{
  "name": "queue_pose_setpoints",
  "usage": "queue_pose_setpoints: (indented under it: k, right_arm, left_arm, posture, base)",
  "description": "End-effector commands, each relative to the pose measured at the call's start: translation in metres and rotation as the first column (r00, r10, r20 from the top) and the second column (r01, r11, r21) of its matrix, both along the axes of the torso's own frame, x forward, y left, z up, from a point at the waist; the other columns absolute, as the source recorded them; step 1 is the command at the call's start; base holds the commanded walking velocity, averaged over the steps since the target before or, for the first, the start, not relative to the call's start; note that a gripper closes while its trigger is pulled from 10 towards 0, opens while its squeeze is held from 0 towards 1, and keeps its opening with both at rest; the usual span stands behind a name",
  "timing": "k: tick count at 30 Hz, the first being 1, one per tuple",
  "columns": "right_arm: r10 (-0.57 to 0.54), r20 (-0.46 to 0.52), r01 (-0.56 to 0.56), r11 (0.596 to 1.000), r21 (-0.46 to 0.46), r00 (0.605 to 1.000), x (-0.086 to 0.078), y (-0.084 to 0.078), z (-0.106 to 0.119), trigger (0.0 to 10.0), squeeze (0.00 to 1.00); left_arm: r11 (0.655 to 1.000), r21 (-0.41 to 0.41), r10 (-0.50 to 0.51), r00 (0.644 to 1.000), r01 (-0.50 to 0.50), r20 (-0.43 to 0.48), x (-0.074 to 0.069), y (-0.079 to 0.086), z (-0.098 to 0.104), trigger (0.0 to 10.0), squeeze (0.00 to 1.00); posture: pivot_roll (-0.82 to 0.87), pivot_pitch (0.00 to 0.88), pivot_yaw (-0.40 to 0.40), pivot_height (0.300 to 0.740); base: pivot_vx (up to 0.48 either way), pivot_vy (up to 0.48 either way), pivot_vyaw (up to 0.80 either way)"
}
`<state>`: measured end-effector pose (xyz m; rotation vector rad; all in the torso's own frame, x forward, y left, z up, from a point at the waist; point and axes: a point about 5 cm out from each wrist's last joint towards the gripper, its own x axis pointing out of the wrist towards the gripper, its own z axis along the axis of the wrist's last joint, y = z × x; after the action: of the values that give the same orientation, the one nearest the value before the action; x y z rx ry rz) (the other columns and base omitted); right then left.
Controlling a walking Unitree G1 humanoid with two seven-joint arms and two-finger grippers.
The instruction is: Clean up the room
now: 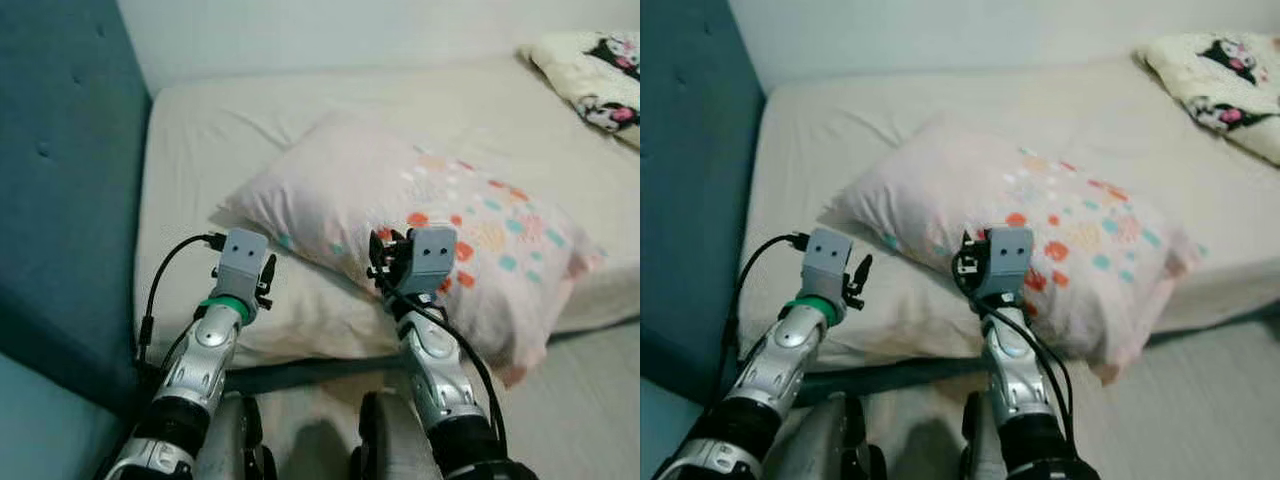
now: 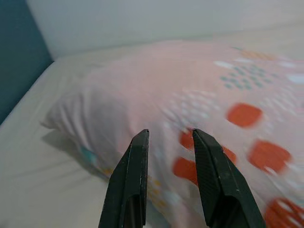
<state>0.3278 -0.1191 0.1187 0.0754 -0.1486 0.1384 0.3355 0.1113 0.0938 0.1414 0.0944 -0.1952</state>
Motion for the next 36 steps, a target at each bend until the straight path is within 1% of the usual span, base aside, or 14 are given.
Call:
queue_pose_setpoints:
  k: [1, 11, 13, 16, 19, 20, 21, 23, 26, 31, 33, 34, 35, 36]
  right_arm:
    - [-0.002, -0.003, 0.002, 1.0, 0.017, 1.0, -0.001, 0.0, -0.002, 10.0, 0.0]
    - [-0.093, 0.124, 0.1, 0.994, -0.049, 0.988, -0.005, -0.025, 0.022, 10.0, 0.0]
    - [-0.23, 0.187, 0.25, 0.965, -0.086, 0.955, -0.011, -0.064, 0.036, 10.0, 0.0]
    - [-0.3, 0.202, 0.324, 0.941, -0.101, 0.932, -0.015, -0.085, 0.04, 10.0, 0.0]
    - [-0.496, 0.169, 0.519, 0.842, -0.148, 0.852, -0.025, -0.158, 0.037, 10.0, 0.0]
    - [-0.496, 0.169, 0.519, 0.842, -0.148, 0.852, -0.025, -0.158, 0.037, 10.0, 0.0]
    - [-0.547, 0.133, 0.563, 0.812, -0.154, 0.826, -0.028, -0.181, 0.034, 10.0, 0.0]
    - [-0.547, 0.133, 0.563, 0.812, -0.154, 0.826, -0.028, -0.181, 0.034, 10.0, 0.0]
    - [-0.623, -0.075, 0.576, 0.757, -0.308, 0.779, -0.032, -0.224, 0.007, 10.0, 0.0]
    - [-0.647, -0.199, 0.56, 0.747, -0.358, 0.736, -0.035, -0.234, -0.01, 10.0, 0.0]
    - [-0.631, -0.275, 0.533, 0.768, -0.355, 0.726, -0.033, -0.231, -0.02, 10.0, 0.0]
    - [-0.586, -0.347, 0.473, 0.805, -0.359, 0.733, -0.028, -0.222, -0.03, 10.0, 0.0]
    - [-0.586, -0.347, 0.473, 0.805, -0.359, 0.733, -0.028, -0.222, -0.03, 10.0, 0.0]
    - [-0.488, -0.423, 0.377, 0.869, -0.321, 0.764, -0.019, -0.203, -0.039, 10.0, 0.0]
  left_arm:
    - [1.0, 0.004, 0.003, 1.0, -0.003, -0.025, -0.002, 0.002, -0.005, 10.0, 0.0]
    - [1.0, 0.006, 0.004, 1.0, -0.004, -0.023, -0.002, 0.004, -0.005, 10.0, 0.0]
    - [1.0, 0.009, 0.006, 1.0, -0.006, -0.026, -0.003, 0.006, -0.005, 10.0, 0.0]
    - [1.0, 0.01, 0.007, 1.0, -0.006, -0.027, -0.003, 0.007, -0.006, 10.0, 0.0]
    - [1.0, 0.016, 0.011, 1.0, -0.01, -0.03, -0.003, 0.01, -0.005, 10.0, 0.0]
    - [1.0, 0.016, 0.011, 1.0, -0.01, -0.03, -0.003, 0.01, -0.005, 10.0, 0.0]
    - [1.0, 0.019, 0.014, 0.999, -0.013, -0.03, -0.003, 0.012, -0.005, 10.0, 0.0]
    - [1.0, 0.019, 0.014, 0.999, -0.013, -0.03, -0.003, 0.012, -0.005, 10.0, 0.0]
    - [0.999, 0.034, 0.034, 0.999, -0.033, -0.031, -0.005, 0.021, -0.005, 10.0, 0.0]
    - [0.998, 0.041, 0.048, 0.998, -0.047, -0.033, -0.008, 0.026, -0.006, 10.0, 0.0]
    - [0.998, 0.044, 0.055, 0.998, -0.054, -0.036, -0.009, 0.028, -0.006, 10.0, 0.0]
    - [0.997, 0.048, 0.062, 0.997, -0.06, -0.038, -0.011, 0.03, -0.007, 10.0, 0.0]
    - [0.997, 0.048, 0.062, 0.997, -0.06, -0.038, -0.011, 0.03, -0.007, 10.0, 0.0]
    - [0.996, 0.051, 0.069, 0.997, -0.067, -0.039, -0.013, 0.033, -0.007, 10.0, 0.0]
  posture:
    - [-0.09, 0.048, 0.1, 0.582]
    - [-0.09, 0.06, 0.101, 0.582]
    - [-0.1, 0.069, 0.105, 0.582]
    - [-0.1, 0.073, 0.107, 0.582]
    - [-0.1, 0.098, 0.116, 0.582]
    - [-0.1, 0.098, 0.116, 0.582]
    - [-0.09, 0.103, 0.118, 0.582]
    - [-0.09, 0.103, 0.118, 0.582]
    - [-0.07, 0.136, 0.116, 0.582]
    - [-0.05, 0.153, 0.112, 0.582]
    - [-0.03, 0.162, 0.111, 0.582]
    - [-0.02, 0.17, 0.108, 0.582]
    - [-0.02, 0.17, 0.108, 0.582]
    - [-0.01, 0.175, 0.105, 0.582]
  base:
    - [0.0, 0.0, 0.0]
    - [0.0, 0.0, 0.0]
    - [0.0, 0.0, 0.0]
    - [0.0, 0.0, 0.0]
    - [0.0, 0.0, 0.0]
    - [0.0, 0.0, 0.0]
    - [0.0, 0.0, 0.0]
    - [0.0, 0.0, 0.0]
    - [0.0, 0.0, 0.0]
    - [0.0, 0.0, 0.0]
    - [0.0, 0.0, 0.0]
    - [0.0, 0.0, 0.0]
    - [0.0, 0.0, 0.0]
    - [0.0, 0.0, 0.0]
